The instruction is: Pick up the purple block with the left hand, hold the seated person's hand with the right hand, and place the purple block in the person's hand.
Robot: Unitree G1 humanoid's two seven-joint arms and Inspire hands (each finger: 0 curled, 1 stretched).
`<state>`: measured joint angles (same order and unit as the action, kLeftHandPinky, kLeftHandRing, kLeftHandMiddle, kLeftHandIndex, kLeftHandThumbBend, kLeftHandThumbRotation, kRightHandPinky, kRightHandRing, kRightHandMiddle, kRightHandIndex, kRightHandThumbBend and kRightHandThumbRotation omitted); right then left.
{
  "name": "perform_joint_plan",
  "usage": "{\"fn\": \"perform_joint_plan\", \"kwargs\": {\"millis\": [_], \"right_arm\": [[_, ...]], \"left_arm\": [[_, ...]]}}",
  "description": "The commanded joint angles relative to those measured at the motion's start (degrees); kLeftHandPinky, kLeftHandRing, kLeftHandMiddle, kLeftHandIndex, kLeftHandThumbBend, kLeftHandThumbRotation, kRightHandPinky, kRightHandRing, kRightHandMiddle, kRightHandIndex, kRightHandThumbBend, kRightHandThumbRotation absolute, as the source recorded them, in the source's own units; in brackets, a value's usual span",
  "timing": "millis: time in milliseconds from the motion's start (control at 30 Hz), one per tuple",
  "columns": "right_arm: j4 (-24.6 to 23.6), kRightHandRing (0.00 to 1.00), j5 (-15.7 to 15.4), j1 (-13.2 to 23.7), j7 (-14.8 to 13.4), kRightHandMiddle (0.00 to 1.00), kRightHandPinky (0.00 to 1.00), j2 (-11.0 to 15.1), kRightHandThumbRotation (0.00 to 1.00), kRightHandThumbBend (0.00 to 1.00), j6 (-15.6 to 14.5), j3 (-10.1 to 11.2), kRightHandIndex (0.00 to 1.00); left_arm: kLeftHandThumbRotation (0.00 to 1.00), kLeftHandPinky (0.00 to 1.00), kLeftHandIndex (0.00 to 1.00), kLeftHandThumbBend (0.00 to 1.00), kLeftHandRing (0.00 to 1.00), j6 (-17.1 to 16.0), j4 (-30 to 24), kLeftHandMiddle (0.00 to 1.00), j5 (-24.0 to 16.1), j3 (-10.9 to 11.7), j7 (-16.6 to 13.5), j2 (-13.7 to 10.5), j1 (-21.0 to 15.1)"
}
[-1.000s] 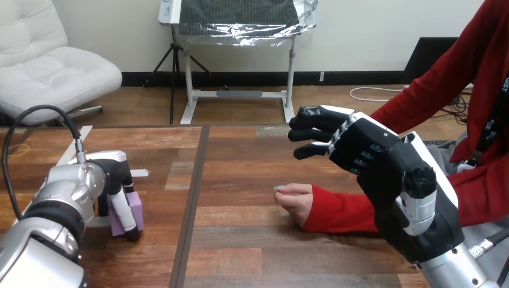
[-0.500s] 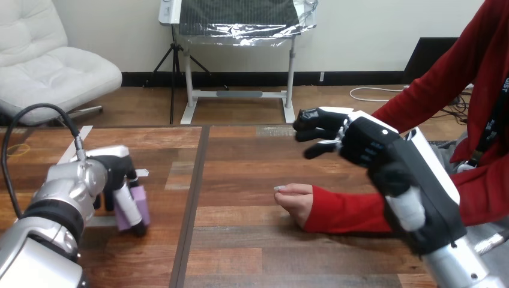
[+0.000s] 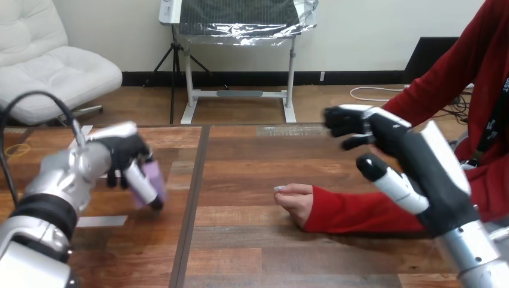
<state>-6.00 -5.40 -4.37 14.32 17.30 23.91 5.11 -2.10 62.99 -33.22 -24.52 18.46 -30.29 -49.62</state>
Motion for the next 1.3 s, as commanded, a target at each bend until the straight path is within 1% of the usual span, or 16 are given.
{"fn": "perform_joint_plan", "kwargs": {"millis": [0, 67, 200, 233, 367, 533, 633, 700, 767, 867, 967, 1033, 1133, 1233, 1267], "right_arm": [[2.4, 0.74, -3.2, 4.8, -2.7, 0.76, 0.67, 2.2, 0.85, 0.96, 1.0, 1.8, 0.76], [3.2, 0.74, -4.0, 5.2, -3.3, 0.77, 0.67, 2.7, 0.82, 0.96, 1.2, 1.8, 0.77], [4.5, 0.76, -6.7, 6.2, -4.5, 0.78, 0.67, 4.3, 0.77, 0.97, -0.2, 2.0, 0.78], [4.9, 0.76, -7.2, 6.5, -4.8, 0.79, 0.68, 4.6, 0.74, 0.98, -0.3, 2.0, 0.79], [6.5, 0.77, -9.2, 7.6, -5.8, 0.80, 0.67, 5.7, 0.70, 0.99, -0.6, 1.9, 0.80], [9.9, 0.77, -11.7, 9.5, -6.7, 0.81, 0.66, 7.7, 0.62, 0.99, 0.3, 1.7, 0.81], [11.1, 0.78, -13.3, 10.3, -6.7, 0.82, 0.65, 8.9, 0.59, 0.99, -0.4, 1.3, 0.82], [12.0, 0.79, -15.0, 10.9, -6.8, 0.83, 0.65, 9.9, 0.58, 1.00, -1.0, 0.8, 0.82], [12.5, 0.79, -15.8, 11.3, -6.9, 0.83, 0.65, 10.3, 0.57, 1.00, -1.2, 0.6, 0.83], [14.5, 0.80, -17.6, 12.6, -6.5, 0.84, 0.66, 11.6, 0.53, 1.00, -1.4, -0.4, 0.83], [16.4, 0.81, -19.2, 13.8, -6.0, 0.84, 0.67, 12.7, 0.52, 1.00, -1.1, -1.4, 0.84], [17.6, 0.82, -19.8, 14.5, -5.9, 0.85, 0.67, 13.2, 0.51, 1.00, -0.7, -1.9, 0.84], [19.3, 0.83, -20.6, 15.6, -5.2, 0.85, 0.69, 13.8, 0.50, 1.00, -1.2, -2.9, 0.85], [20.9, 0.83, -21.5, 16.7, -4.5, 0.86, 0.70, 14.4, 0.50, 1.00, -1.4, -4.1, 0.85], [21.6, 0.83, -22.3, 17.1, -4.3, 0.86, 0.70, 14.6, 0.50, 1.00, -1.6, -4.7, 0.85]], "left_arm": [[0.00, 0.24, 0.42, 0.80, 0.29, -1.6, -9.2, 0.37, 2.1, 3.0, 0.0, -3.2, 0.0], [0.00, 0.24, 0.41, 0.80, 0.29, -1.7, -11.3, 0.37, 2.5, 3.7, 0.2, -3.7, 0.8], [0.00, 0.23, 0.41, 0.80, 0.29, -0.5, -16.5, 0.36, 3.5, 5.1, 1.6, -4.8, 2.3], [0.00, 0.23, 0.41, 0.80, 0.29, -0.3, -17.6, 0.36, 3.7, 5.4, 1.9, -5.0, 2.7], [0.00, 0.24, 0.41, 0.79, 0.29, 0.3, -21.2, 0.36, 4.4, 6.8, 2.8, -5.6, 3.9], [0.00, 0.27, 0.42, 0.80, 0.32, 2.2, -26.7, 0.39, 5.3, 8.4, 4.5, -6.4, 5.7], [0.00, 0.27, 0.42, 0.81, 0.32, 2.3, -29.2, 0.40, 5.6, 9.3, 4.8, -6.8, 6.7], [0.00, 0.27, 0.42, 0.81, 0.32, 2.1, -30.9, 0.40, 6.1, 10.0, 5.1, -7.0, 7.5], [0.00, 0.27, 0.41, 0.80, 0.32, 2.2, -31.8, 0.40, 6.3, 10.4, 5.3, -7.1, 7.9], [0.00, 0.27, 0.41, 0.80, 0.32, 2.2, -33.8, 0.40, 6.4, 11.0, 5.7, -7.4, 8.7], [0.00, 0.27, 0.41, 0.80, 0.32, 2.7, -35.9, 0.39, 6.4, 11.3, 6.0, -7.6, 9.5], [0.00, 0.25, 0.41, 0.80, 0.30, 2.8, -37.0, 0.37, 6.5, 11.5, 6.1, -7.8, 9.9], [0.00, 0.22, 0.41, 0.79, 0.28, 3.8, -39.0, 0.35, 6.4, 11.8, 6.7, -7.8, 10.5], [0.00, 0.21, 0.41, 0.79, 0.27, 3.7, -40.4, 0.35, 6.5, 12.2, 6.9, -8.0, 11.1], [0.00, 0.21, 0.41, 0.79, 0.27, 3.8, -41.1, 0.34, 6.5, 12.3, 7.0, -8.0, 11.3]]}}
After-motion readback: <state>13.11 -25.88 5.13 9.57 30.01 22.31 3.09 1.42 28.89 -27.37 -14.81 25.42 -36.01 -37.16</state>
